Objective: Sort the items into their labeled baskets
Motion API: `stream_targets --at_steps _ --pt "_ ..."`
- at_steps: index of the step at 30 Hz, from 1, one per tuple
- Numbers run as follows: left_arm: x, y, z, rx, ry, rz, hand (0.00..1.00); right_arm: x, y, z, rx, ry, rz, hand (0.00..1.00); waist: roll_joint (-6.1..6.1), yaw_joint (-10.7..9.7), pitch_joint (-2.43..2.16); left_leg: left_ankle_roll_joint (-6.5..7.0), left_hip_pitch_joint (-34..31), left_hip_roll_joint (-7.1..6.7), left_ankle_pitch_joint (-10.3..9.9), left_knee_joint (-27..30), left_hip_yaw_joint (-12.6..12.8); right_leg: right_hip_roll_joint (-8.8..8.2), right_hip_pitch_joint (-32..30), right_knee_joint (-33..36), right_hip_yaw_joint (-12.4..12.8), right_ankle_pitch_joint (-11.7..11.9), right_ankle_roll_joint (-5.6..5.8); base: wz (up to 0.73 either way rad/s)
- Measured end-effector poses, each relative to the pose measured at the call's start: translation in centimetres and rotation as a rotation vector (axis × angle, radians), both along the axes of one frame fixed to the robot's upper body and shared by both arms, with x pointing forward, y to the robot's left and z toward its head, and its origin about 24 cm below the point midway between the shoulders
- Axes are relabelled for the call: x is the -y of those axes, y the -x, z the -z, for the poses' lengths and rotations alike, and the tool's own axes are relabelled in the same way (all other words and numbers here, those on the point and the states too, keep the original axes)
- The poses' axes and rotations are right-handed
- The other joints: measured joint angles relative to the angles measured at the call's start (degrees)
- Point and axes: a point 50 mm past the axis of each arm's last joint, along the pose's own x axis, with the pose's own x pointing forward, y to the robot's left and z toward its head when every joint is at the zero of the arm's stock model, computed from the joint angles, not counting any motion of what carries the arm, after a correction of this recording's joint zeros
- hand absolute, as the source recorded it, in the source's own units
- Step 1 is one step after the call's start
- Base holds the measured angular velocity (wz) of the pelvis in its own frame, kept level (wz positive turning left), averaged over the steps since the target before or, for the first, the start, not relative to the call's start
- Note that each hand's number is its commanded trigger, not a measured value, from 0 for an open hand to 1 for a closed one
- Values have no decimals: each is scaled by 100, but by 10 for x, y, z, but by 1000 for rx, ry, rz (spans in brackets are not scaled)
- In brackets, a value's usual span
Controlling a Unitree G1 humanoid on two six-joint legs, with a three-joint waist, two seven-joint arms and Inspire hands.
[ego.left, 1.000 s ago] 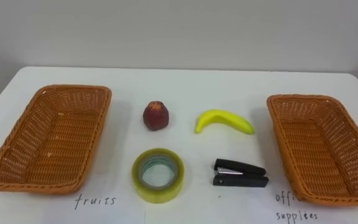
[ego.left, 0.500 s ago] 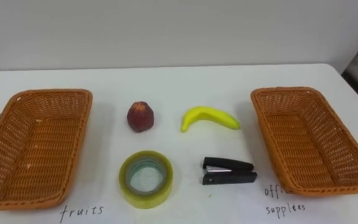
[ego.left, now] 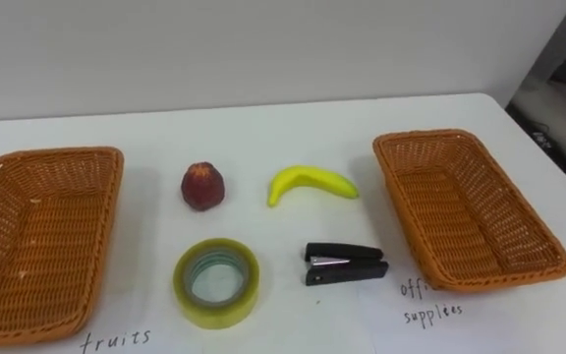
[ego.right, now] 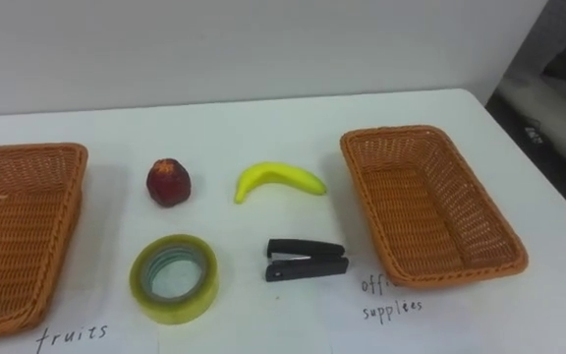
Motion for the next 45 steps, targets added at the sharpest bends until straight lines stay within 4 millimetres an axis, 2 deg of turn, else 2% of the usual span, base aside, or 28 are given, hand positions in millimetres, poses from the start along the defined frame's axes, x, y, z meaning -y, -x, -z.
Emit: stream_targets --at_steps 10,13,15,20,25,26,27,28,34,35,37,41,45 --pt "1 5 0 -9 7 0 0 18 -19 -27 20 145 117 0 -11 -13 -8 10 -42 -1 7 26 41 -13 -81 16 2 0 1 -1" --pt "-1 0 -2 13 9 8 0 27 -27 -43 66 204 164 0 -20 -39 -18 16 -118 -2 12 22 54 -15 -148 29 11 -1 3 0" --pt "-4 -6 -4 36 8 19 0 40 -31 -58 93 267 194 0 -43 -49 -26 20 -141 -4 17 18 60 -16 -181 38 15 0 3 0" --pt "-5 -9 -4 46 6 27 0 55 -35 -80 135 344 293 0 -111 -23 -26 17 -105 -1 20 -11 68 -1 -146 30 39 0 3 0" --pt "-6 -13 -4 60 7 17 0 58 -46 -103 174 442 321 0 -147 -26 -20 16 -106 -6 21 -20 78 -7 -159 12 42 0 3 0" --pt "-6 -14 -4 71 11 -4 0 58 -49 -111 191 474 326 0 -126 -18 -4 16 -112 -7 21 -20 79 -8 -167 9 42 0 4 0" --pt "-6 -15 -4 76 12 -9 0 59 -52 -117 204 505 330 0 -162 -4 -20 16 -115 -8 21 -20 80 -8 -179 10 47 -2 5 0" --pt "-5 -15 -4 77 14 -10 0 60 -53 -120 202 526 328 0 -135 7 -2 17 -117 -8 21 -19 81 -6 -189 9 52 -2 6 -3" --pt "-4 -14 -3 67 19 3 0 56 -74 -170 324 740 272 0 -112 48 21 16 -152 -7 21 -24 105 0 -221 22 73 -1 6 -2" --pt "-5 -13 -3 62 17 3 0 55 -78 -179 345 792 254 0 -139 44 8 16 -173 -7 21 -22 96 -3 -231 27 55 -1 6 5" --pt "-7 -13 -4 60 11 5 0 54 -85 -190 373 852 232 0 -170 56 12 17 -205 -8 21 -13 81 -5 -260 39 38 -1 6 3" --pt "-8 -13 -4 52 11 14 0 47 -93 -214 436 965 190 0 -191 206 40 17 -242 -2 21 -8 73 -11 -327 90 -8 -1 6 1" --pt "-6 -10 -2 22 16 30 0 39 -105 -243 520 1095 163 0 -196 317 36 18 -234 -4 24 -4 67 -9 -322 98 -2 -1 6 1"
